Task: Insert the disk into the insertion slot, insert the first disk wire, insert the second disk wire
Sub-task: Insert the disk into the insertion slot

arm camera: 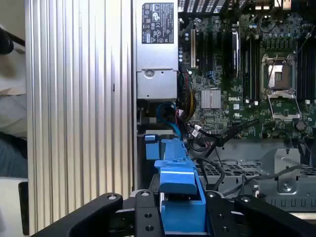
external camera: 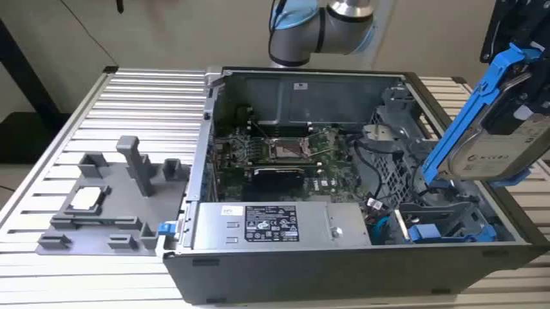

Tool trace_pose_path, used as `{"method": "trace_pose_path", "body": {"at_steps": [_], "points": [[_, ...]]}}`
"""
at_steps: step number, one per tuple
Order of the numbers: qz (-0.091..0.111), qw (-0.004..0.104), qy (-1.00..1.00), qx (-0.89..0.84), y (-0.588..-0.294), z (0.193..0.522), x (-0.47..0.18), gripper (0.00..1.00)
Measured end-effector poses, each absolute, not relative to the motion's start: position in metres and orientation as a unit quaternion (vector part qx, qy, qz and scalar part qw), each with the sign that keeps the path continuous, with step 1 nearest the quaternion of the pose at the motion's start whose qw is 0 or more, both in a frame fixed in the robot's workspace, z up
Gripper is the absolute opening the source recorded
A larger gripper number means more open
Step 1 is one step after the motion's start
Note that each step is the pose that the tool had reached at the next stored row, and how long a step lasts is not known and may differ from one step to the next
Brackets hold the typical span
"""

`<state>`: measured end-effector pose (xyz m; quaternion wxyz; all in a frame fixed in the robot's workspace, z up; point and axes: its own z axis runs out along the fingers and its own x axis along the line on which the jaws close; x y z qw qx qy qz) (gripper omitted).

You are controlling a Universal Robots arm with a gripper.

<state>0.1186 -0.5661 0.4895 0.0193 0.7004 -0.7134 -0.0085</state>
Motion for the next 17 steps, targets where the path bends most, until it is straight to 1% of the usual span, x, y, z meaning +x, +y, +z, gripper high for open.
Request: {"method": "trace_pose_path", "body": {"at_steps": [14, 17], "points": [[-0.008, 0.020, -0.713, 0.700, -0.5661, 0.4888, 0.1185, 0.33], [-0.006, 0.018, -0.713, 0.700, -0.5662, 0.4845, 0.1185, 0.33]]}}
